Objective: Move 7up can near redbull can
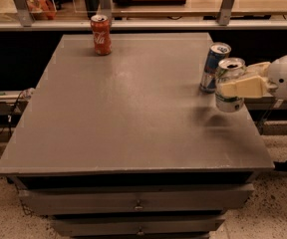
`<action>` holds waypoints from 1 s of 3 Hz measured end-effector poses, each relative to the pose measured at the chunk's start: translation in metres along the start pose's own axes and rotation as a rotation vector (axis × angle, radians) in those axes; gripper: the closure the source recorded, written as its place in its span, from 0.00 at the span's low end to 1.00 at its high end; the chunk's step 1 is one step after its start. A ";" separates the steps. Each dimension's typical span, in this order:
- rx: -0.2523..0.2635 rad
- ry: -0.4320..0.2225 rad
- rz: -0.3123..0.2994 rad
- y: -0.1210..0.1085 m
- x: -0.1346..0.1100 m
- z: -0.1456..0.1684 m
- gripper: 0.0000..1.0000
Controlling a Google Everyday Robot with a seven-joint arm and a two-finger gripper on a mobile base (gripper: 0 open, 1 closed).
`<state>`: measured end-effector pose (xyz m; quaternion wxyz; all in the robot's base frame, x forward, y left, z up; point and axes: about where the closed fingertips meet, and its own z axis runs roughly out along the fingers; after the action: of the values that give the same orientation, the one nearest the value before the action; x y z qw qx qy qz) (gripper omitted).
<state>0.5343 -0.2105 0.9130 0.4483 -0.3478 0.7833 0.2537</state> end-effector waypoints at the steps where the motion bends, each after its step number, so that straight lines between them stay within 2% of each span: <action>1: 0.042 -0.057 0.027 -0.016 0.000 -0.006 1.00; 2: 0.066 -0.128 0.044 -0.028 -0.001 -0.002 1.00; 3: 0.076 -0.177 0.029 -0.031 -0.002 0.003 0.80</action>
Offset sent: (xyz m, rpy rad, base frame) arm 0.0292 -0.0278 -0.0021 0.1438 -0.1080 -0.1270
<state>0.5601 -0.2272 0.9102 0.5248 -0.2955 0.7548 0.2598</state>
